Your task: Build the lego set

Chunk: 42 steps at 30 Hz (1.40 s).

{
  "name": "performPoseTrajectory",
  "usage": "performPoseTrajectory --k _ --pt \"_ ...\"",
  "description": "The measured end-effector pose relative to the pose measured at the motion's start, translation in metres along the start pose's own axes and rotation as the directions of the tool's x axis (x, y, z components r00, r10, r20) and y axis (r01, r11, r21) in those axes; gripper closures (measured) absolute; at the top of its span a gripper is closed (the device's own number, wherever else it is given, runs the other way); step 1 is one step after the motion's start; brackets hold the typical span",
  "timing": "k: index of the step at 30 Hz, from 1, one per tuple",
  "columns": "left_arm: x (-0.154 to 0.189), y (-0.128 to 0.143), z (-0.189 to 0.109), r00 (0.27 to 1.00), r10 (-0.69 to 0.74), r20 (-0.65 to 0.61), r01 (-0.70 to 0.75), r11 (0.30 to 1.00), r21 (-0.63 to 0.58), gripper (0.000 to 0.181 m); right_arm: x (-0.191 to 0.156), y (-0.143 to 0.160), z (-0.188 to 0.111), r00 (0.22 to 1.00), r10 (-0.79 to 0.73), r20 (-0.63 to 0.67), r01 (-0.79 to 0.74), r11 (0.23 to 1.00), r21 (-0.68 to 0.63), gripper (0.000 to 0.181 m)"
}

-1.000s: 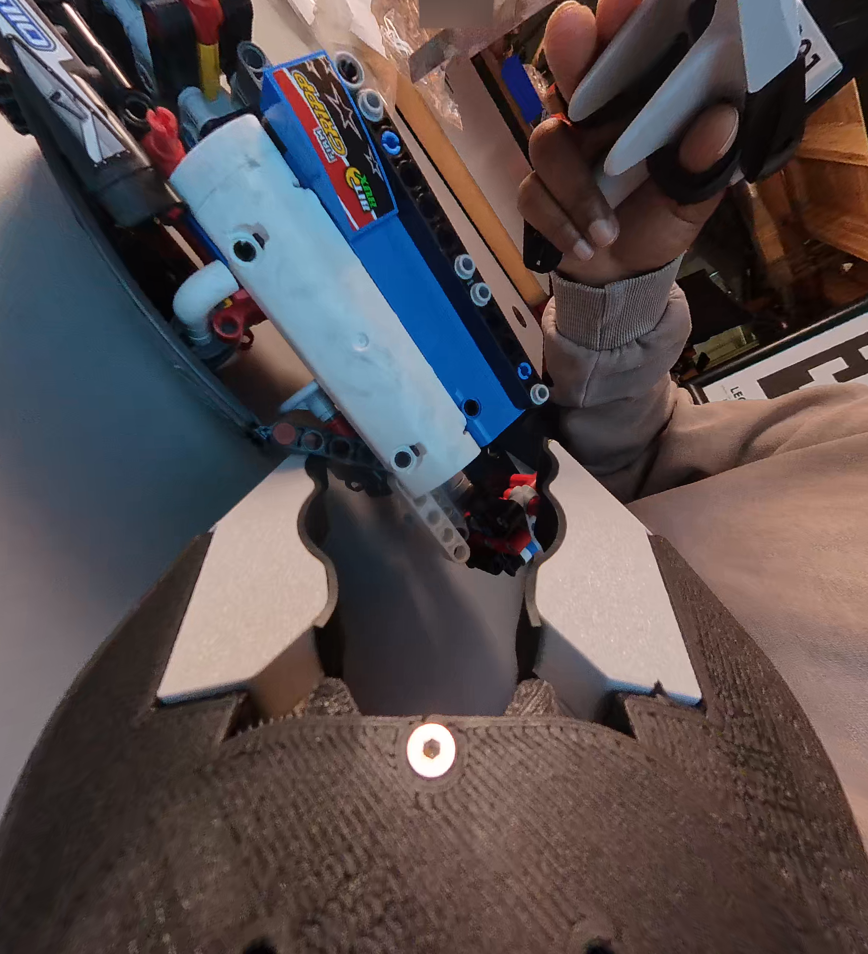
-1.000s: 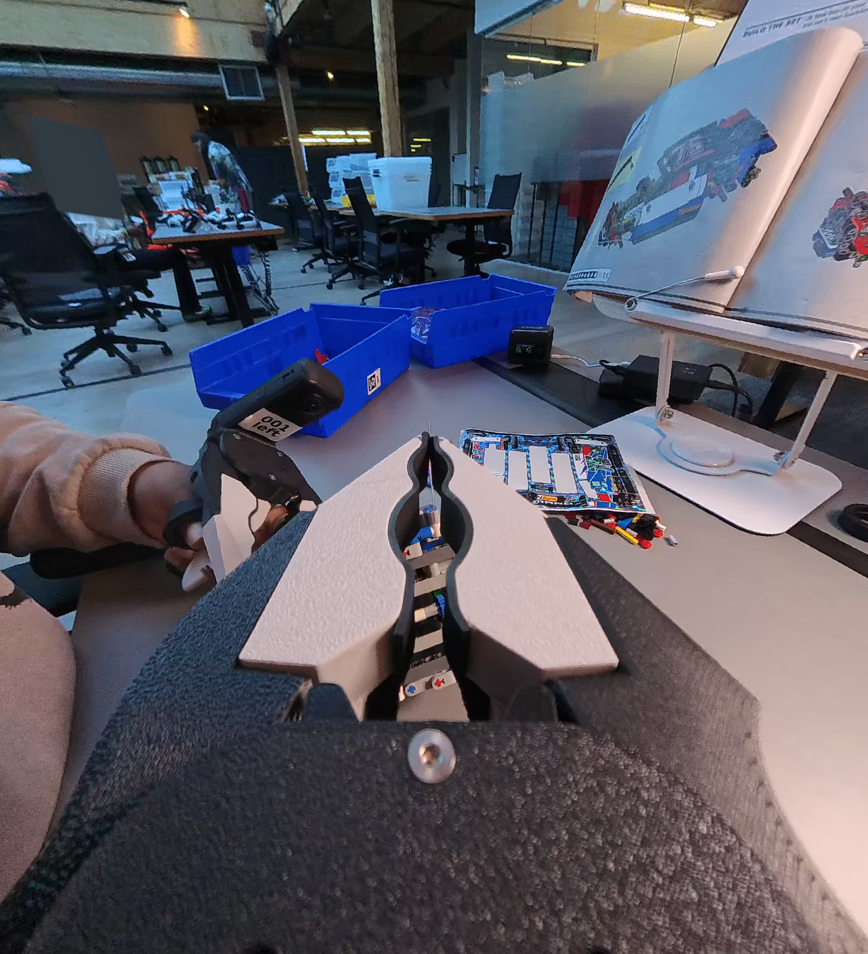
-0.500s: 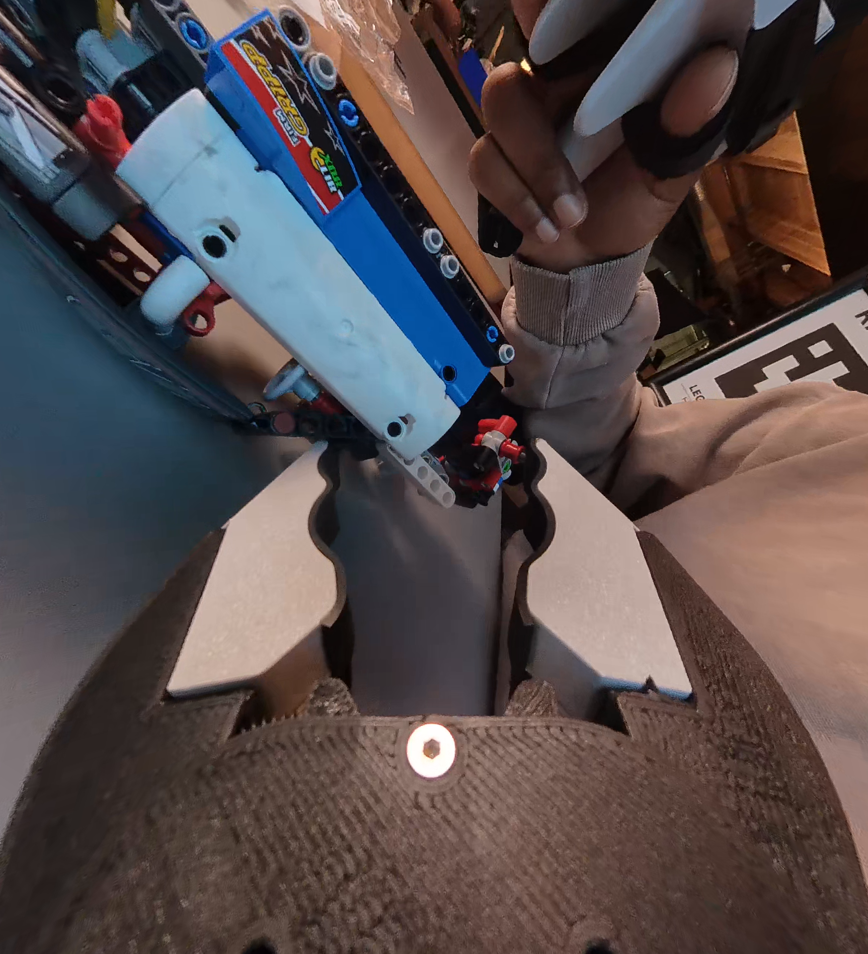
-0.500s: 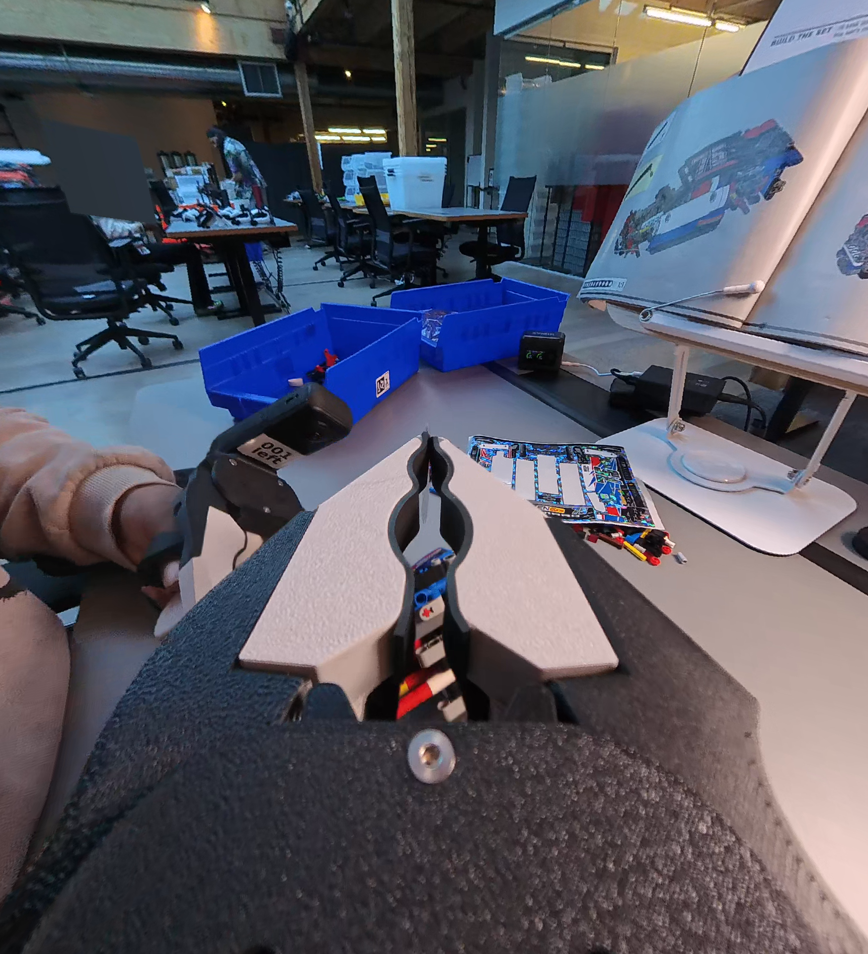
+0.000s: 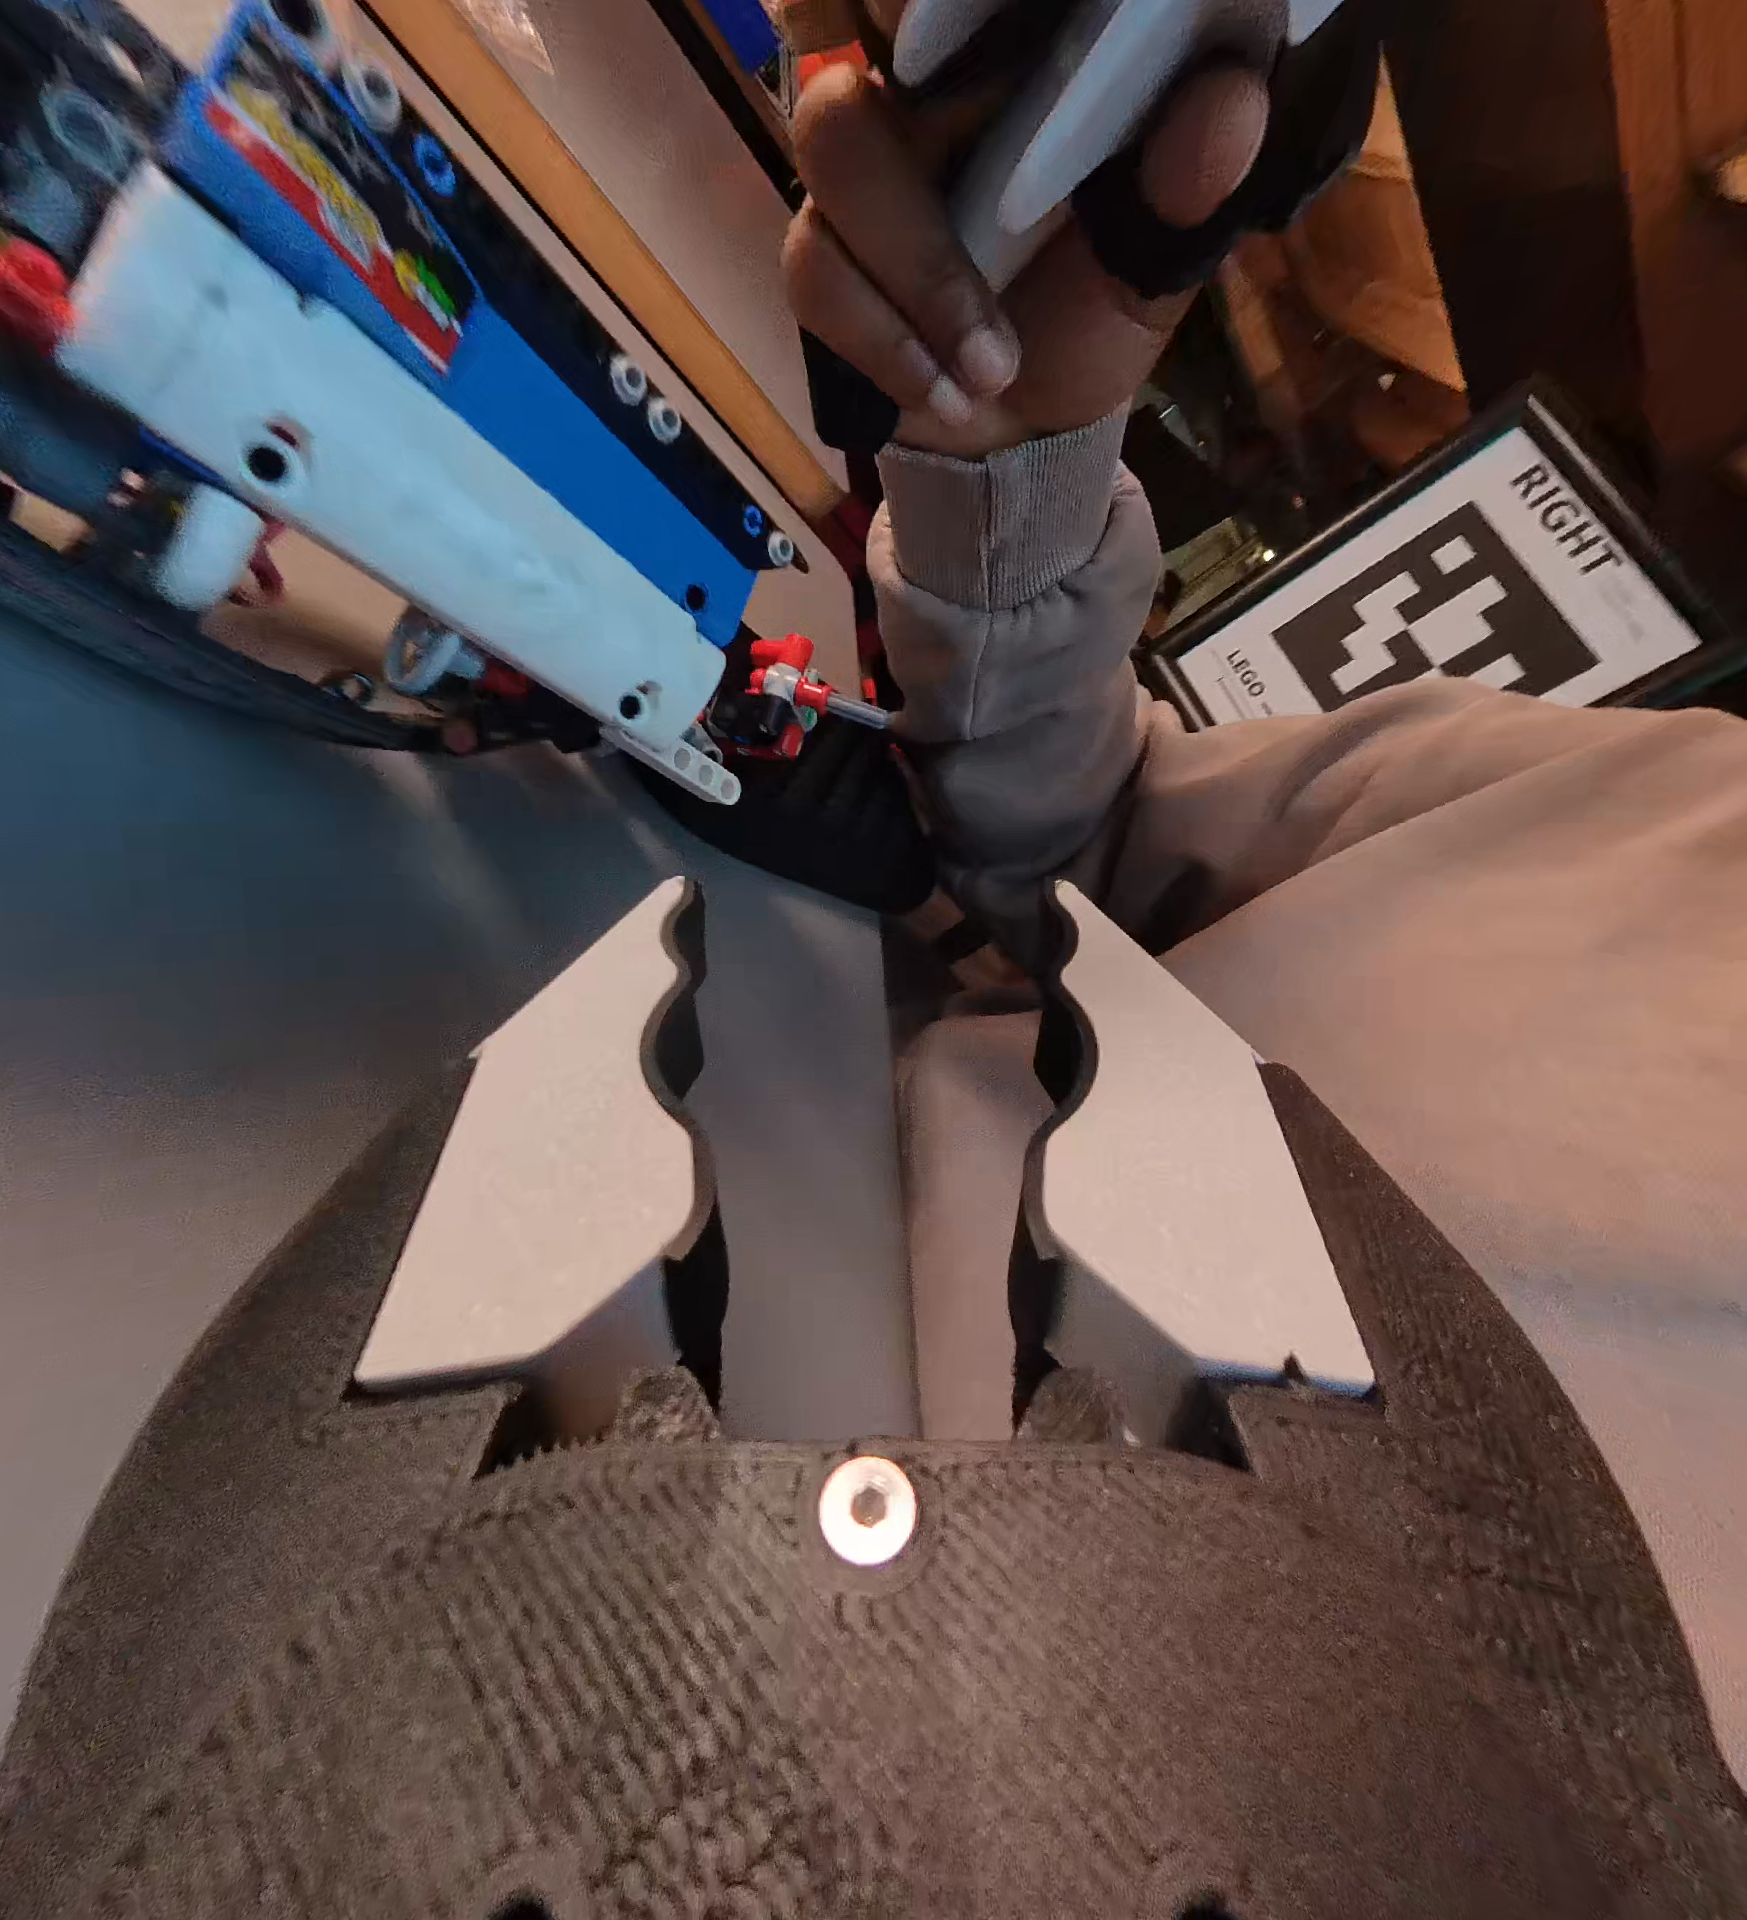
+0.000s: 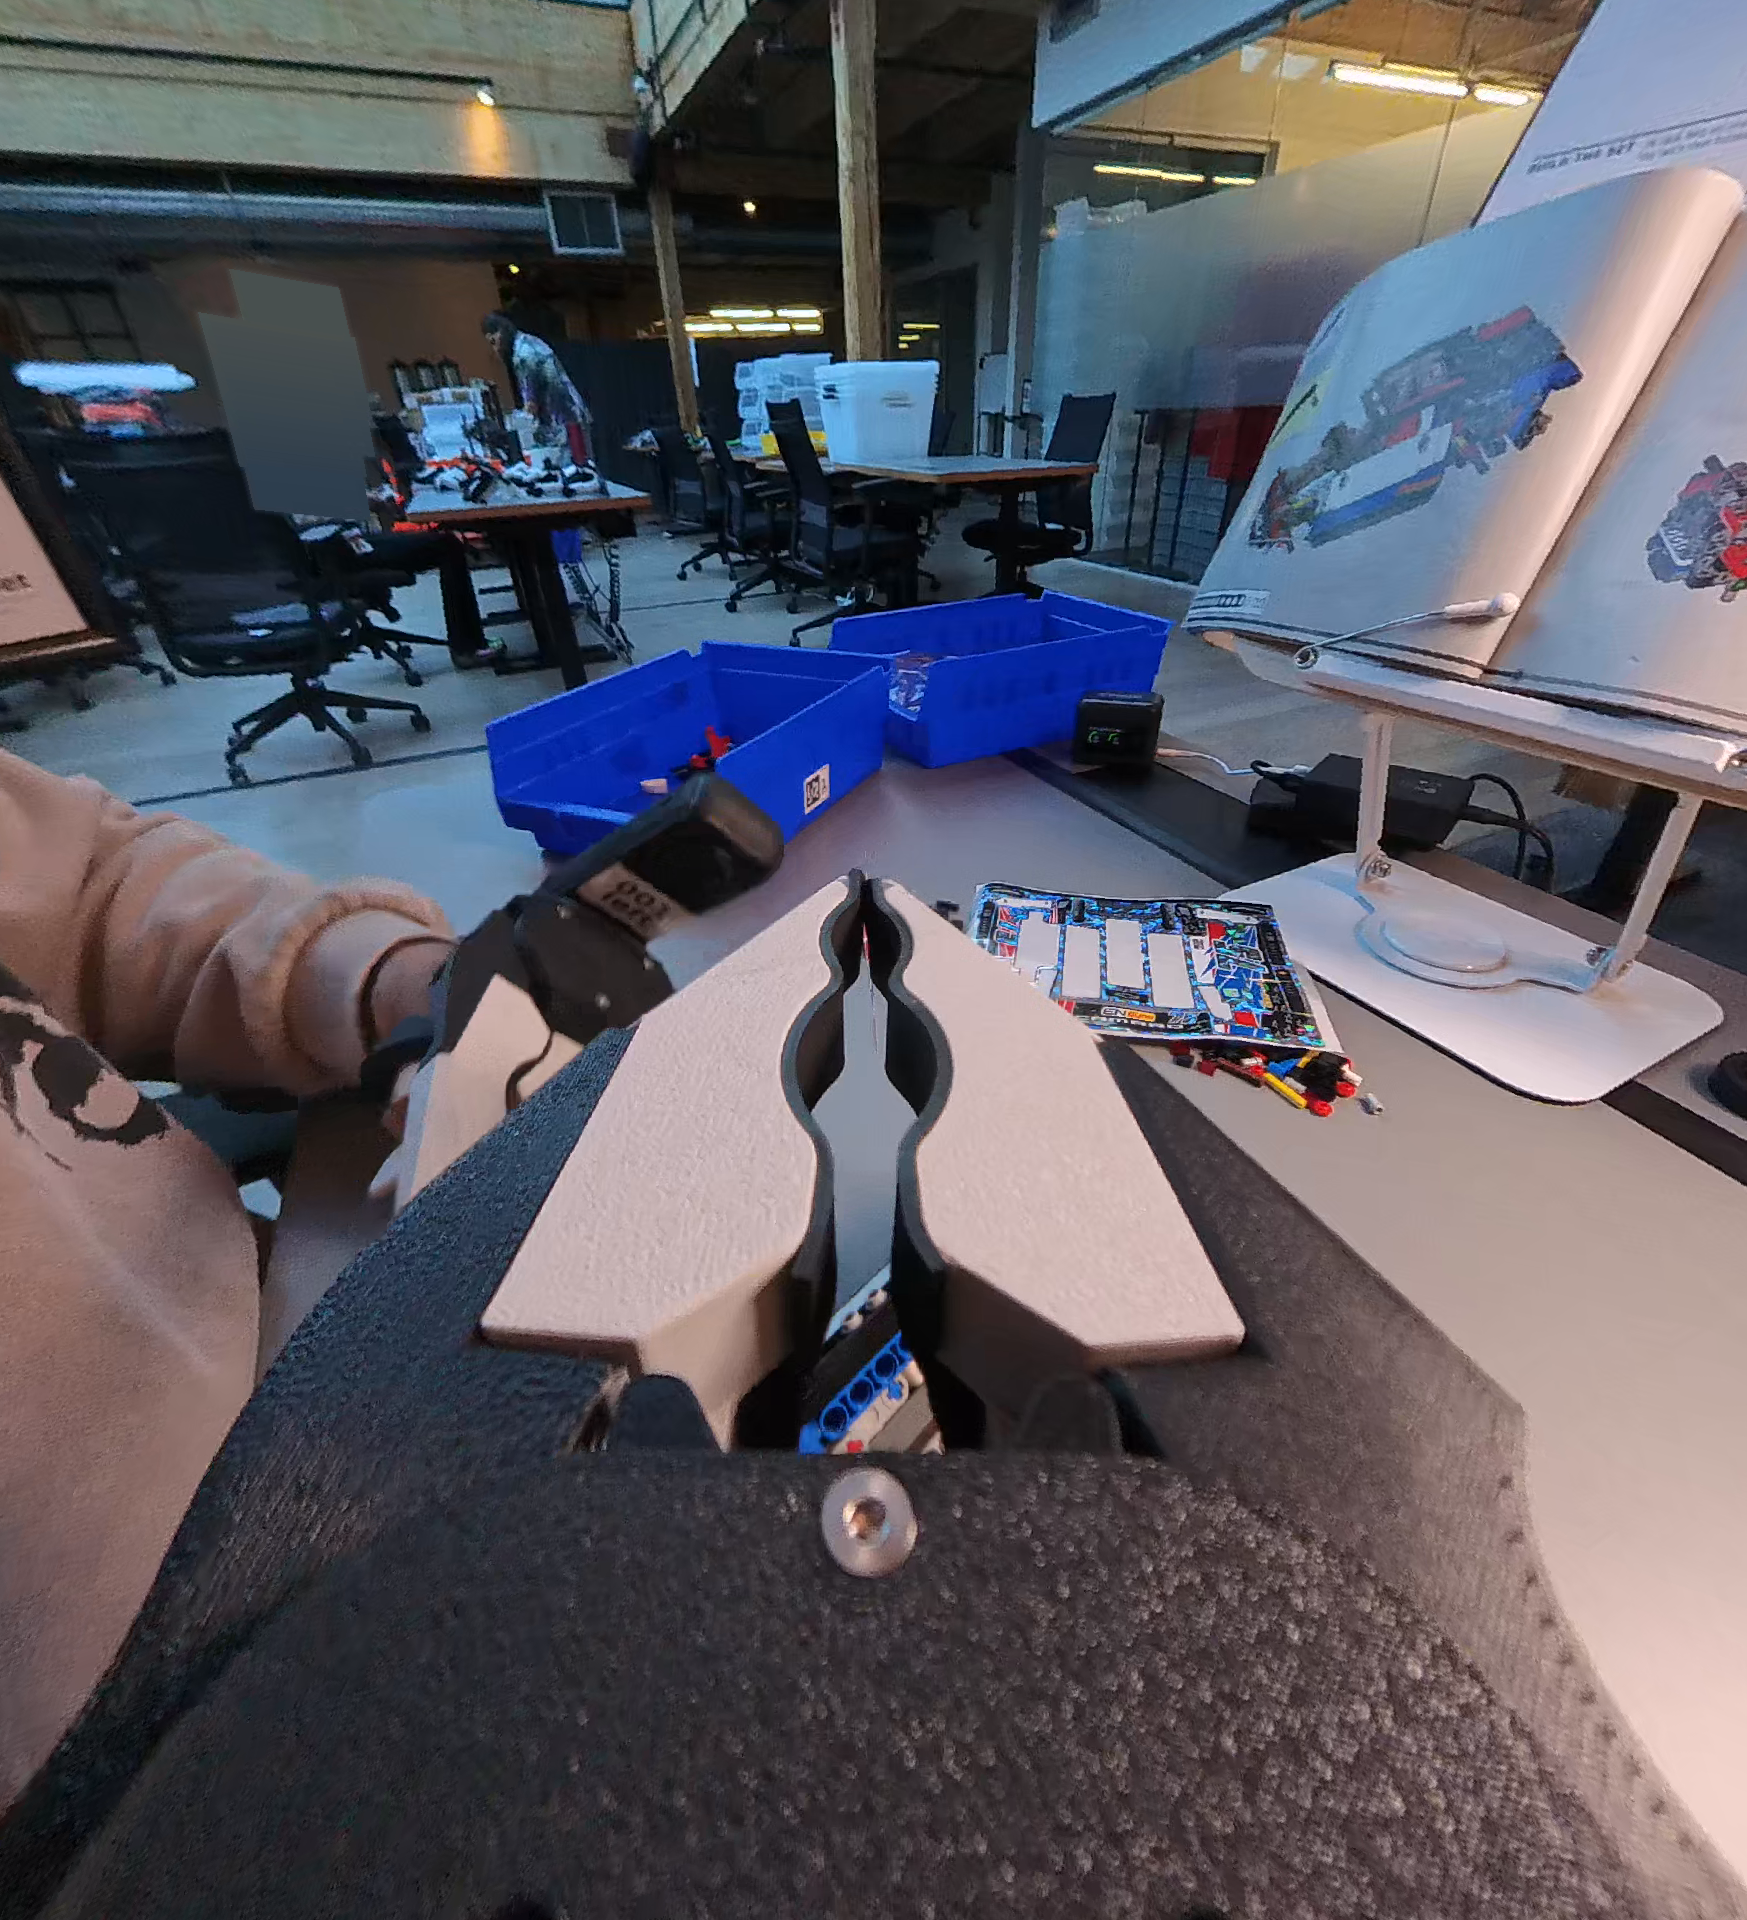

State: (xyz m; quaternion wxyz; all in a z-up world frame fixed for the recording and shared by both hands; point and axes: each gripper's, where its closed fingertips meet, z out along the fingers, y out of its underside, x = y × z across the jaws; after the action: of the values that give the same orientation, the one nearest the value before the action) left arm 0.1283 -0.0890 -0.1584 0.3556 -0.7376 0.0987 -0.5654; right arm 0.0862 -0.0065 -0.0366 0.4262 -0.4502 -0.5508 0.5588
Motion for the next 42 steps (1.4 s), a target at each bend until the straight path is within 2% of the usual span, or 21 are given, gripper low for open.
performPoseTrajectory --k 2,4,7,10,14,19,20,23,25,28,32,34,37,40,42 --pt "-0.001 -0.01 -0.02 0.998 0.057 0.033 -0.058 0.998 0.021 0.126 -0.01 0.001 -0.005 0.999 -0.036 0.031 0.037 0.999 -0.006 0.181" --pt "-0.004 -0.024 -0.034 0.999 0.043 0.015 -0.044 0.997 0.071 0.128 -0.019 0.002 -0.008 0.996 -0.074 0.053 0.075 0.997 -0.006 0.181" --pt "-0.032 -0.031 -0.043 0.997 0.037 0.068 -0.041 0.997 0.069 0.128 -0.024 0.004 -0.008 0.993 -0.101 0.054 0.102 0.995 -0.019 0.181" --pt "-0.061 -0.028 -0.043 0.983 0.045 0.176 -0.049 0.999 0.018 0.124 -0.025 0.003 -0.01 0.993 -0.107 0.041 0.108 0.994 -0.012 0.181" --pt "-0.055 -0.026 -0.035 0.988 0.06 0.144 -0.062 0.998 0.005 0.131 -0.017 0.01 -0.018 0.997 -0.079 0.01 0.079 0.997 -0.016 0.181" --pt "-0.064 -0.019 -0.04 0.941 0.237 0.243 -0.224 0.971 -0.083 0.129 -0.002 0.019 -0.031 0.997 -0.047 -0.053 0.046 0.999 -0.006 0.181" --pt "-0.064 -0.018 -0.04 0.941 0.221 0.256 -0.207 0.975 -0.081 0.128 0.002 0.021 -0.035 0.996 -0.043 -0.073 0.043 0.999 -0.005 0.181" --pt "-0.054 -0.024 -0.031 0.975 -0.022 0.22 0.013 0.999 0.042 0.115 0.015 0.027 -0.044 0.99 -0.026 -0.137 0.027 1.0 0.003 0.181" --pt "-0.057 -0.024 -0.025 0.962 -0.129 0.242 0.107 0.989 0.102 0.112 0.022 0.03 -0.049 0.986 -0.01 -0.166 0.013 1.0 0.018 0.181" --pt "-0.071 -0.023 -0.021 0.932 -0.117 0.344 0.072 0.987 0.141 0.121 0.026 0.031 -0.054 0.984 0.012 -0.18 -0.003 0.999 0.048 0.181" --pt "-0.075 -0.03 -0.024 0.924 -0.108 0.366 0.056 0.987 0.151 0.138 0.027 0.03 -0.057 0.985 0.018 -0.174 -0.006 0.997 0.071 0.181" --pt "-0.075 -0.037 -0.033 0.928 -0.116 0.353 0.062 0.985 0.159 0.156 0.026 0.028 -0.058 0.986 0.017 -0.167 -0.003 0.997 0.082 0.181" --pt "-0.081 -0.045 -0.049 0.927 -0.127 0.352 0.093 0.989 0.114 0.166 0.024 0.025 -0.061 0.988 0.019 -0.155 -0.003 0.995 0.102 0.181" --pt "-0.092 -0.056 -0.06 0.907 -0.118 0.404 0.09 0.992 0.089 0.162 0.024 0.025 -0.063 0.989 0.027 -0.149 -0.009 0.993 0.119 0.181" --pt "-0.092 -0.057 -0.057 0.911 -0.101 0.4 0.098 0.995 0.028 0.14 0.025 0.025 -0.065 0.989 0.032 -0.147 -0.013 0.991 0.13 0.181"
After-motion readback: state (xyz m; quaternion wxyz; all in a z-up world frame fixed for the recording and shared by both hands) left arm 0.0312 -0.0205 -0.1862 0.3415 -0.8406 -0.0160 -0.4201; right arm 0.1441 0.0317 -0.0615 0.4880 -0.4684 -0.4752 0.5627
